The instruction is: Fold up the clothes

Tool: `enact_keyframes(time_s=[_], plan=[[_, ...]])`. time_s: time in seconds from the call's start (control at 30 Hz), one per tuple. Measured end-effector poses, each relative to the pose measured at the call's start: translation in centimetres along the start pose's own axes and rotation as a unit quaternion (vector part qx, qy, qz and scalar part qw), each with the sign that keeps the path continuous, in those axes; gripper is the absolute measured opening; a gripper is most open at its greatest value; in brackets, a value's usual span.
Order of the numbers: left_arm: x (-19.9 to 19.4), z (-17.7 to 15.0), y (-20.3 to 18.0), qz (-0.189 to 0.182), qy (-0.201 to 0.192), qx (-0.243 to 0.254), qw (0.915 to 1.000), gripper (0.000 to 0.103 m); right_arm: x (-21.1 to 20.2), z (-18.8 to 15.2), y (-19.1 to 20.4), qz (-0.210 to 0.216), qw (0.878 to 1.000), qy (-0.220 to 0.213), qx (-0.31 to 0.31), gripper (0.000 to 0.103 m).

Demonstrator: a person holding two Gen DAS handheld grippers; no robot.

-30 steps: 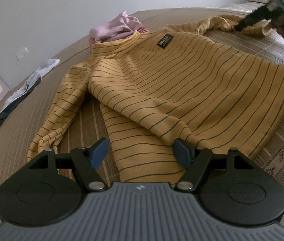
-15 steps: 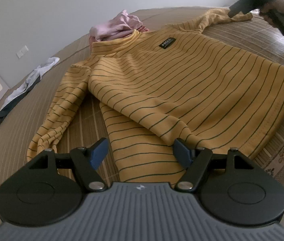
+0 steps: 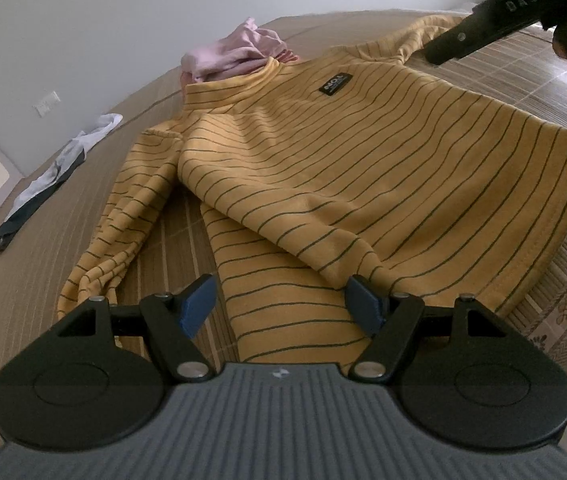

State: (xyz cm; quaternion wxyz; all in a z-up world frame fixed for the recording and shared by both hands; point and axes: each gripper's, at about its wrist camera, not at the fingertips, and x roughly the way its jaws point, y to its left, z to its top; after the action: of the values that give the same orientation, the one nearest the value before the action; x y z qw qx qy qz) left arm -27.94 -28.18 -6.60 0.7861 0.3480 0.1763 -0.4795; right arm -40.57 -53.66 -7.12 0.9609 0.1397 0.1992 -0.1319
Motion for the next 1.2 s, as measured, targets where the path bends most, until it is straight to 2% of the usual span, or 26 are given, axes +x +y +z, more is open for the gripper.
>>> enact_keyframes(time_s=[0.1,0.17,0.2,0.37,0.53,0.77,0.87,0.93,1.07,1.2], plan=[[-0.3,-0.2,0.1,-0.001,0.0,0.0,1.0,0.076,0.5,-0.5,0.9,0.01,0.999,0.02,-0.027,0.063],[-0.4,-0.3,0.3,-0.004,0.0,-0.002,1.0,0.076,0.8,-0.9,1.2,0.009,0.998,0.034,-0.043,0.054],[-0.4,-0.4,0.4,-0.005,0.0,-0.004,1.0,0.076,0.9,-1.1,1.4,0.009,0.998,0.04,-0.052,0.046],[-0.8,0.2,1.1,-0.023,0.013,-0.017,0.9995,0.076,1.6,-2.2,2.3,0.008,0.993,0.075,-0.092,0.045],[-0.7,1.8,0.4,-0.021,0.0,0.002,0.9998,0.076,2.2,-3.3,3.2,0.006,0.985,0.109,-0.133,0.045],[-0.5,4.1,-0.7,-0.017,-0.018,0.029,0.9993,0.078,1.6,-0.2,-4.1,-0.11,0.989,0.084,-0.06,0.05],[1.5,3.6,-1.5,-0.028,0.012,0.037,0.9988,0.078,1.3,1.3,-7.5,-0.163,0.984,0.071,-0.025,0.055],[1.6,3.1,-1.6,-0.028,0.005,0.032,0.9991,0.078,1.1,2.2,-9.7,-0.198,0.978,0.062,-0.001,0.067],[1.9,2.6,-0.9,-0.037,0.002,0.006,0.9993,0.078,0.8,4.2,-14.2,-0.266,0.962,0.043,0.046,0.072],[2.0,2.2,-0.6,-0.044,0.001,-0.008,0.999,0.079,0.4,6.1,-18.7,-0.332,0.938,0.025,0.093,0.076]])
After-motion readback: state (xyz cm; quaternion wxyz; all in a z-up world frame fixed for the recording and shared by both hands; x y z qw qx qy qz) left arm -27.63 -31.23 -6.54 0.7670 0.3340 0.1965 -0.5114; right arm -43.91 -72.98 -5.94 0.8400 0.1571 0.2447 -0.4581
